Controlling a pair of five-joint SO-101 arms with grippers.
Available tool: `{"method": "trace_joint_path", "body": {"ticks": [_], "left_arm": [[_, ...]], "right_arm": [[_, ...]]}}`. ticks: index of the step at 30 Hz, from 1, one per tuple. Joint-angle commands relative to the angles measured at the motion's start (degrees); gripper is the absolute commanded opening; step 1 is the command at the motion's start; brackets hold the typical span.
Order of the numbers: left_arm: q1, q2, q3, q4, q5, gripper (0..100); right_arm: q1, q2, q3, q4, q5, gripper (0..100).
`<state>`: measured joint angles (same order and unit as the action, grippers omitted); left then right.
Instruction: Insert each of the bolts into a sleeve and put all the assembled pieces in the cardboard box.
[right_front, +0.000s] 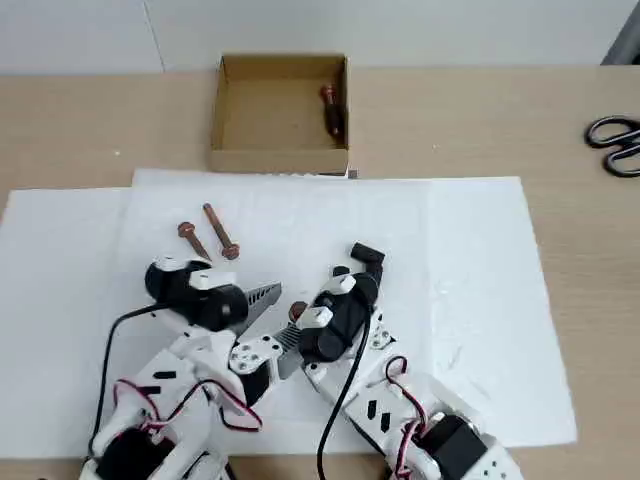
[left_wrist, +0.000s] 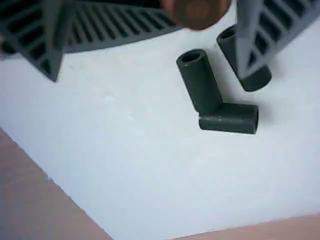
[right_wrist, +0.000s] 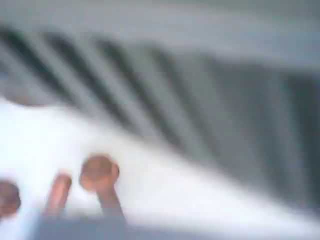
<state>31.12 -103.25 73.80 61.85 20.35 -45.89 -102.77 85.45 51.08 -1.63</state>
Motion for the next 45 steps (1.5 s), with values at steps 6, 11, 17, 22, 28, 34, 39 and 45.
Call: {"method": "trace_joint_path", "body": {"ticks": [6,11,17,22,28,34,39,45], "left_arm": [[-2.99,-0.62,-8.31,4.22,-0.53,11],[-10.46,-0.7,-6.81,4.31,-5.54,1],[-17.67,-0.7,2.24,3.87,-13.89,1],[-20.13,-0.7,10.33,1.67,-14.42,1],[-21.71,-0.7,15.69,0.53,-14.42,1],[-21.8,-0.79,19.12,-0.09,-14.42,1],[-21.8,-0.79,19.21,-0.44,-14.42,1],[-21.8,-0.79,19.3,-1.14,-14.42,1]], "right_arm": [[4.44,-0.57,-0.62,-0.92,0.44,0.4],[10.24,-0.57,-0.62,-0.92,0.35,0.4],[15.6,-0.31,-0.35,-1.45,0.09,0.4],[23.6,0.04,3.96,-6.73,0.97,0.4],[26.77,0.13,5.8,-5.93,1.41,0.4],[26.68,0.66,3.69,-4.53,1.85,0.3],[26.77,11.12,-1.58,-5.76,2.64,0.3],[26.86,37.41,-18.02,-11.03,2.64,0.3]]}}
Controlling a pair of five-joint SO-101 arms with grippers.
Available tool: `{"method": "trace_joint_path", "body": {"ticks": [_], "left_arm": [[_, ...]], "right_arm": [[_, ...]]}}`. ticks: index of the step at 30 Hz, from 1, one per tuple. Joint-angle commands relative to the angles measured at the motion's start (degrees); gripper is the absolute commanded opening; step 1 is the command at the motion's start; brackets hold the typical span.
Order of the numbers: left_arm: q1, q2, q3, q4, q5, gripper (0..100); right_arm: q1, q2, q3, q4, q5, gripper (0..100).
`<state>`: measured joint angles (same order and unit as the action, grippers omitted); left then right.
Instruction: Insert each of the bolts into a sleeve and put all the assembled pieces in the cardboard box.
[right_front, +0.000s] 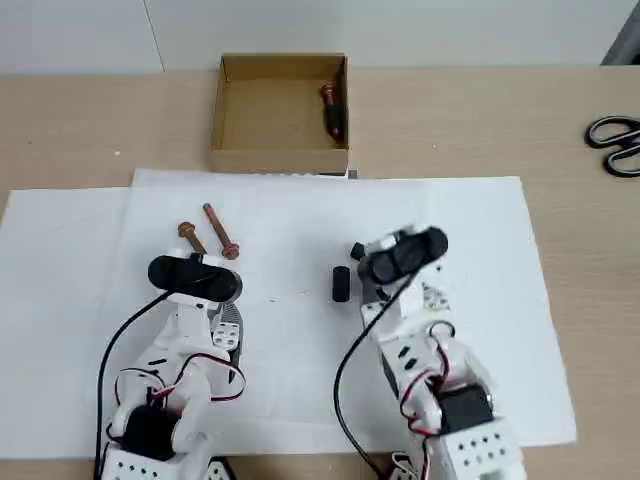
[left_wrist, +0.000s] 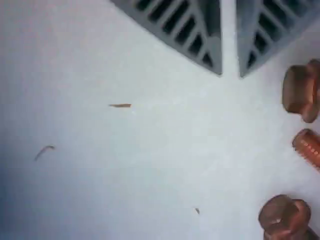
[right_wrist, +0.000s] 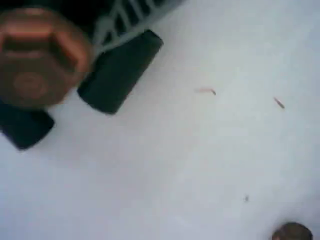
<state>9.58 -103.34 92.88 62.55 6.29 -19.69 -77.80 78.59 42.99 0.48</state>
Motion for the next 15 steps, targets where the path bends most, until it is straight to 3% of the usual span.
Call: {"method": "trace_joint_path", "body": {"ticks": [1,15], "left_arm": [[-0.26,-0.7,0.22,-1.85,-0.35,1],[-0.26,-0.7,0.22,-1.93,-0.26,1]], "right_arm": [[0.66,17.19,-14.86,-3.03,0.53,0.3],[0.66,84.0,-82.02,-2.68,0.79,0.3]]}}
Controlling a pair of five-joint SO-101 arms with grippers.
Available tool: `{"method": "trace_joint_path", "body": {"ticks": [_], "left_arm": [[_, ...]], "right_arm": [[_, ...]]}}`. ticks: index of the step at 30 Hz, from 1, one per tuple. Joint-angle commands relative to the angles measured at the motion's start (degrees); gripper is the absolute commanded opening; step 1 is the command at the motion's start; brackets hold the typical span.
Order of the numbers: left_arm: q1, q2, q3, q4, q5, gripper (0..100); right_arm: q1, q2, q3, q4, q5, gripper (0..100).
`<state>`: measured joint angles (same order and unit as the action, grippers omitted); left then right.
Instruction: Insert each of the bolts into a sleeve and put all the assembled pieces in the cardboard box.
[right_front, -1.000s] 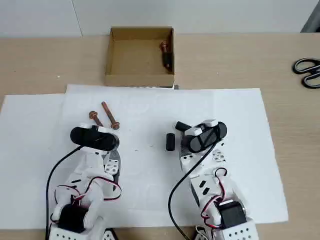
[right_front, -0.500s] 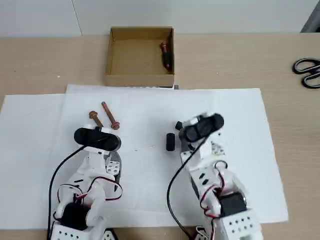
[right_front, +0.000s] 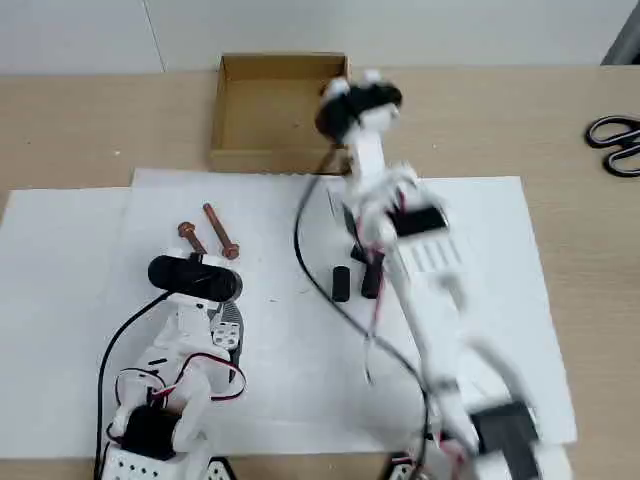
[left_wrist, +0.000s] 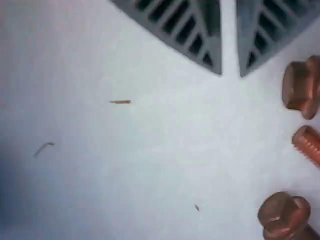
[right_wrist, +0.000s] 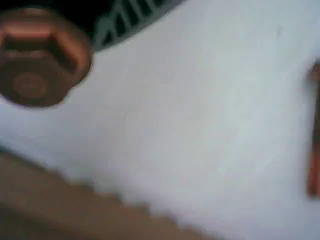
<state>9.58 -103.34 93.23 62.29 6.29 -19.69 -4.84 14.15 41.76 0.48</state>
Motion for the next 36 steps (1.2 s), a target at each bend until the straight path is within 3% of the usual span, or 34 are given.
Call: {"method": "trace_joint_path", "body": {"ticks": [1,9,16,26,31,36], "left_arm": [[-0.26,-0.7,-0.13,-1.67,-0.26,1],[-0.26,-0.7,-0.13,-1.67,-0.26,1],[-0.26,-0.7,-0.04,-1.58,-0.26,1],[-0.26,-0.7,-0.04,-1.58,-0.26,1],[-0.26,-0.7,-0.04,-1.58,-0.26,1],[-0.26,-0.7,-0.04,-1.58,-0.26,1]], "right_arm": [[0.66,15.08,-22.68,-1.36,0.88,0.3],[0.57,42.95,-56.62,-1.27,9.05,0.3],[0.22,57.19,-74.2,-1.27,9.32,0.4],[-0.92,63.69,-83.08,2.95,9.41,1.9],[-1.45,63.43,-83.08,9.01,9.41,16.9],[-2.07,63.34,-85.63,16.22,9.41,19.1]]}}
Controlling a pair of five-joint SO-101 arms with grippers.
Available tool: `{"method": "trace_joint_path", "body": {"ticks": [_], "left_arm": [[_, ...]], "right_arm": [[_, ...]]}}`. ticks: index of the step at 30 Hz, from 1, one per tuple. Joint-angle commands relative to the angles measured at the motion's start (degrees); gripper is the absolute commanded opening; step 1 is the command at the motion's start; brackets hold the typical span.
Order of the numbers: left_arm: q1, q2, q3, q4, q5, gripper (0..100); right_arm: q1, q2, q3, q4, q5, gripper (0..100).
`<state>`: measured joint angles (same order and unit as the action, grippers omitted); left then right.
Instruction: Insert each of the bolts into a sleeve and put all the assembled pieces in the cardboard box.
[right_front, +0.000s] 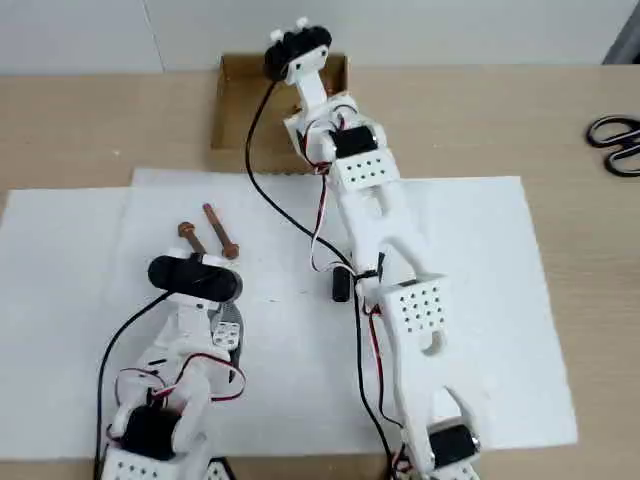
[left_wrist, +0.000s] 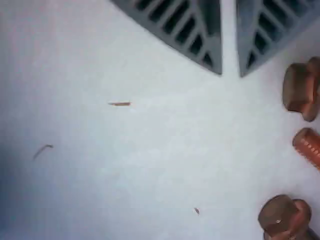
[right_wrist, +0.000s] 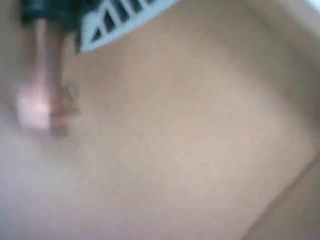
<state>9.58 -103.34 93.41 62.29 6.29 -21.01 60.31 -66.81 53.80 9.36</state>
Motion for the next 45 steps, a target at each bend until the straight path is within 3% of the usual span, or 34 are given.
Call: {"method": "trace_joint_path", "body": {"ticks": [1,10,13,17,21,26,31,35,45], "left_arm": [[-0.26,-0.7,-0.22,-1.58,-0.26,1],[-0.26,-0.7,-0.22,-1.58,-0.26,1],[-0.26,-0.7,-0.22,-1.58,-0.26,1],[-0.26,-0.7,-0.22,-1.58,-0.26,1],[-0.26,-0.7,-0.22,-1.67,-0.26,1],[-0.26,-0.7,-0.22,-1.67,-0.26,1],[-0.26,-0.7,-0.22,-1.67,-0.26,1],[-0.35,-0.7,-0.22,-1.67,-0.26,1],[-2.73,-0.7,-0.13,-2.46,-0.26,1]], "right_arm": [[-1.1,-1.8,-6.77,6.73,0.53,19.1],[-4.53,-1.71,-26.46,34.15,0.09,18.8],[-5.41,-1.8,-29.98,41.19,0.0,13.7],[-5.41,-4.26,-29.63,44.97,-3.16,6.2],[-5.58,-9.27,-28.48,45.93,-6.77,6.3],[-5.32,-20.0,-16.7,46.37,-10.64,6.3],[-5.58,-36.97,6.68,45.93,-12.66,11.5],[-5.58,-47.43,23.12,45.76,-19.78,13.3],[-5.67,-53.41,48.09,44.0,-28.84,13.6]]}}
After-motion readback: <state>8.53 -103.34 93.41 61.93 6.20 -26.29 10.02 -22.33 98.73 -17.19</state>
